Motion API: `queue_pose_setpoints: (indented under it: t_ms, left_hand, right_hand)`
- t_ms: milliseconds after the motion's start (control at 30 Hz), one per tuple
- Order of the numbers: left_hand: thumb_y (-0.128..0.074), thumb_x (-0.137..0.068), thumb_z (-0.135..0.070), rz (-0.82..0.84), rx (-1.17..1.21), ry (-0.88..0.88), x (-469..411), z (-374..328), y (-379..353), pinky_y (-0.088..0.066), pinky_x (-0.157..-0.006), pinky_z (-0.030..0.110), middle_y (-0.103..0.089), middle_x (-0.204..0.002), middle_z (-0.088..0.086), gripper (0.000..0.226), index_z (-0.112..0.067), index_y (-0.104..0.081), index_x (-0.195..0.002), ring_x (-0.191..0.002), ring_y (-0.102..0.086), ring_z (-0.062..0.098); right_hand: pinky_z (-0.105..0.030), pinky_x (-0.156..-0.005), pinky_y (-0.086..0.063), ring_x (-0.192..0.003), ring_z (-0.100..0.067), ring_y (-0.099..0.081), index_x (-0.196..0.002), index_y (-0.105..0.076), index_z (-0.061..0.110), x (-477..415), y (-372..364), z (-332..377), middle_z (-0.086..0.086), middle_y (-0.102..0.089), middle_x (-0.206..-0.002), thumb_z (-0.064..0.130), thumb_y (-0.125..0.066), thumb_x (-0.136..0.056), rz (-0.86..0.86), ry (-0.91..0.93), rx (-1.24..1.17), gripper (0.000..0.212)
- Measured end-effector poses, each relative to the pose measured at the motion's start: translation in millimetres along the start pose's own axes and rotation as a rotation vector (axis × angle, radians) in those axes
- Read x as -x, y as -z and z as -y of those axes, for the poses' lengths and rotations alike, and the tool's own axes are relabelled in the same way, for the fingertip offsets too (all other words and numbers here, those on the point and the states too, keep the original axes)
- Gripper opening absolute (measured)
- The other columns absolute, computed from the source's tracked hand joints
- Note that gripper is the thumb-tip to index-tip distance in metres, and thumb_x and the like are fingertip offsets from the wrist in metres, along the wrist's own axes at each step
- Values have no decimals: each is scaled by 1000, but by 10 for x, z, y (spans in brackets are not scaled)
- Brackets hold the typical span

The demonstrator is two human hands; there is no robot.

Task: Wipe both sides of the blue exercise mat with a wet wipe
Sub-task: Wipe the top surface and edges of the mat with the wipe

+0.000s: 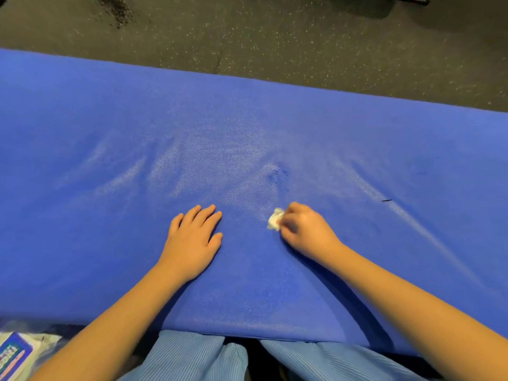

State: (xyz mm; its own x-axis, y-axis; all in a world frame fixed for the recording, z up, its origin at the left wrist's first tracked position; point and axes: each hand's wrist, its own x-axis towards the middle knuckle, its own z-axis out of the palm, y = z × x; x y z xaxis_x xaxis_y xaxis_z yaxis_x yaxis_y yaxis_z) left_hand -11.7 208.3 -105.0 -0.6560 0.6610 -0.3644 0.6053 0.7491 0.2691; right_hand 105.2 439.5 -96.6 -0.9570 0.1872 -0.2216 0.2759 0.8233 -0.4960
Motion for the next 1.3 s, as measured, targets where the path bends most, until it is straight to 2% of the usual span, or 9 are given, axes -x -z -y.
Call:
queue_pose_setpoints:
  t_ms: [133,300,400,500,700,867,1033,1200,1300]
  left_hand:
    - [5,-77,-60,-25,-7,9,33,-13,-50,-5,-118,38,-22,-159,-10,89,-27,-31,-151,-148,-12,16]
    - [4,-78,-59,-23,15,3,38,-25,-26,-4,-118,37,-22,-159,-10,87,-26,-31,-151,-148,-12,16]
    - [3,-79,-59,-24,21,0,45,-20,-35,-4,-119,38,-24,-158,-10,86,-26,-32,-150,-148,-13,17]
    - [0,-80,-58,-23,36,4,37,-8,-35,-5,-118,39,-27,-157,-10,84,-26,-36,-149,-147,-17,17]
    - [-21,-87,-51,-37,20,-11,-10,16,-31,-23,-111,42,-50,-144,-3,67,-20,-57,-135,-136,-41,25]
    - [-33,-86,-47,-35,-25,-37,-47,45,-14,-32,-100,39,-61,-130,-5,55,-21,-66,-122,-120,-56,24]
    - [-26,-81,-54,-2,-15,-127,-307,98,138,-38,-100,43,-57,-115,-6,60,-21,-63,-115,-110,-51,22]
    - [3,-68,-72,170,-81,-87,-622,140,156,1,-120,41,-3,-162,-8,98,-29,-13,-155,-149,2,20]
    - [8,-69,-72,150,-115,-77,-598,119,98,1,-120,40,0,-162,-10,96,-31,-9,-155,-150,5,18]
  right_hand:
    - [-31,-60,-43,-72,-34,-50,-70,-61,-3,-258,-48,-179,-9,-43,-72,0,-51,-86,-231,-213,58,19]
    - [-36,-60,-47,-82,-26,-52,-85,-69,7,-123,-134,156,-8,-60,-88,12,-55,-88,51,283,15,15]
    - [-31,-55,-36,-84,-29,-51,-83,-68,8,-478,-64,-104,-6,-58,-86,12,-54,-89,-40,70,154,16]
    - [-32,-57,-43,-82,-32,-53,-77,-67,6,-689,-105,-120,-10,-61,-83,0,-50,-82,-168,-190,104,19]
    - [-37,-58,-47,-76,-32,-55,-83,-70,7,-647,-167,156,-11,-60,-84,5,-62,-82,130,331,57,8]
    - [-37,-68,-50,-100,-35,-55,-88,-65,3,-1107,-214,-132,-13,-56,-97,1,-50,-88,-122,-65,119,15]
    - [-38,-53,-50,-81,-32,-57,-94,-69,10,-954,-301,88,-11,-61,-90,6,-53,-85,80,427,72,19]
    - [-29,-56,-34,-89,-36,-56,-91,-69,3,-1209,-61,-267,-13,-57,-88,-3,-55,-81,-241,-182,122,18]
    - [-35,-60,-41,-83,-36,-55,-101,-67,4,-1029,-98,-135,-15,-57,-85,0,-61,-80,-140,-53,-38,22]
